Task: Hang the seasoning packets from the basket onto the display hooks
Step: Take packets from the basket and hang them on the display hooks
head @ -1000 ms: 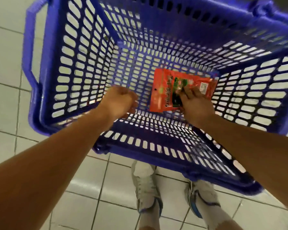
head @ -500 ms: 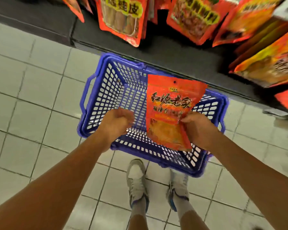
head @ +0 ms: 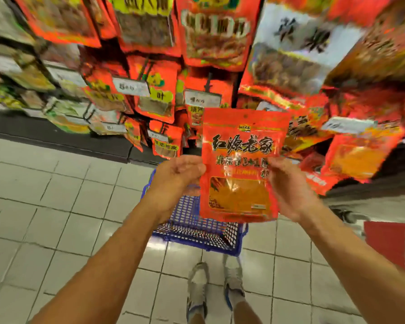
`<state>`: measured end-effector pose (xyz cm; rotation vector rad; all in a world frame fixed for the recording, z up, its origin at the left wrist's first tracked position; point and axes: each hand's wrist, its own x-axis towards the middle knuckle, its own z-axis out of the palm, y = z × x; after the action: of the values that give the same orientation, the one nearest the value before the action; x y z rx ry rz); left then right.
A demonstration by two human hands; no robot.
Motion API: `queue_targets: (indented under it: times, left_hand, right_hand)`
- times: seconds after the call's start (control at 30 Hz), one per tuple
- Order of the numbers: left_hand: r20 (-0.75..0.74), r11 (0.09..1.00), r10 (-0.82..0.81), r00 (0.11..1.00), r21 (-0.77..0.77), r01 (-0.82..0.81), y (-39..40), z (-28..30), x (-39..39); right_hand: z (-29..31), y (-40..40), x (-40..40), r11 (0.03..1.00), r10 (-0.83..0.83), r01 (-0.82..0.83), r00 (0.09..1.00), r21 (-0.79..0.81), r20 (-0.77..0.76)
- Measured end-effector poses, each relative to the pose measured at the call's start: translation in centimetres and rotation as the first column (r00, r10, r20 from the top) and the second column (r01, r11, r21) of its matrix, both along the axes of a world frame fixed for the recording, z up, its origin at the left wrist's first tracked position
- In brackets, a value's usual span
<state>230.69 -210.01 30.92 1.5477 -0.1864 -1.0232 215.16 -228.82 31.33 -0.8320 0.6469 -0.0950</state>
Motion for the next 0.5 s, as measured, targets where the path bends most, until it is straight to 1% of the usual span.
queue_targets:
  times: [0.07,0.1,0.17,0.27,0.33,0.43,0.47,0.5]
  left_hand:
    - [0.067,0.997,-0.033,0.997,-0.069,0.038,-1.2,6.2,-0.9]
    - [0.097,0.994,-0.041,0.994,-0.094,0.051,-1.8,8.8,-1.2]
    - [0.169,0.985,-0.066,0.983,-0.143,0.091,-3.2,14.7,-2.0]
    - [0.295,0.957,-0.12,0.948,-0.221,0.19,-5.7,23.2,-3.2]
    - [0.352,0.927,-0.16,0.922,-0.268,0.263,-7.6,28.2,-4.1]
    - [0.435,0.873,-0.207,0.876,-0.322,0.367,-10.7,34.9,-6.0]
    - [0.464,0.854,-0.216,0.859,-0.336,0.397,-11.7,36.8,-6.8]
    - [0.49,0.835,-0.222,0.843,-0.35,0.424,-12.8,38.6,-7.7]
  right_hand:
    - [6.1,-0.1,-1.2,0.989,-0.066,0.065,0.998,-0.133,0.002]
    - [8.5,-0.1,-1.7,0.97,-0.136,0.132,0.991,-0.203,-0.007]
    - [14.4,-0.2,-2.9,0.893,-0.302,0.289,0.953,-0.345,0.017]
    - [22.8,-1.7,-5.1,0.745,-0.456,0.447,0.883,-0.495,0.11]
    - [28.2,-3.4,-6.4,0.657,-0.505,0.531,0.837,-0.535,0.211]
    - [36.1,-5.5,-8.8,0.494,-0.593,0.653,0.736,-0.574,0.327]
    - [38.3,-6.1,-9.7,0.449,-0.601,0.681,0.709,-0.578,0.369]
    - [40.1,-6.8,-10.6,0.425,-0.598,0.701,0.692,-0.572,0.403]
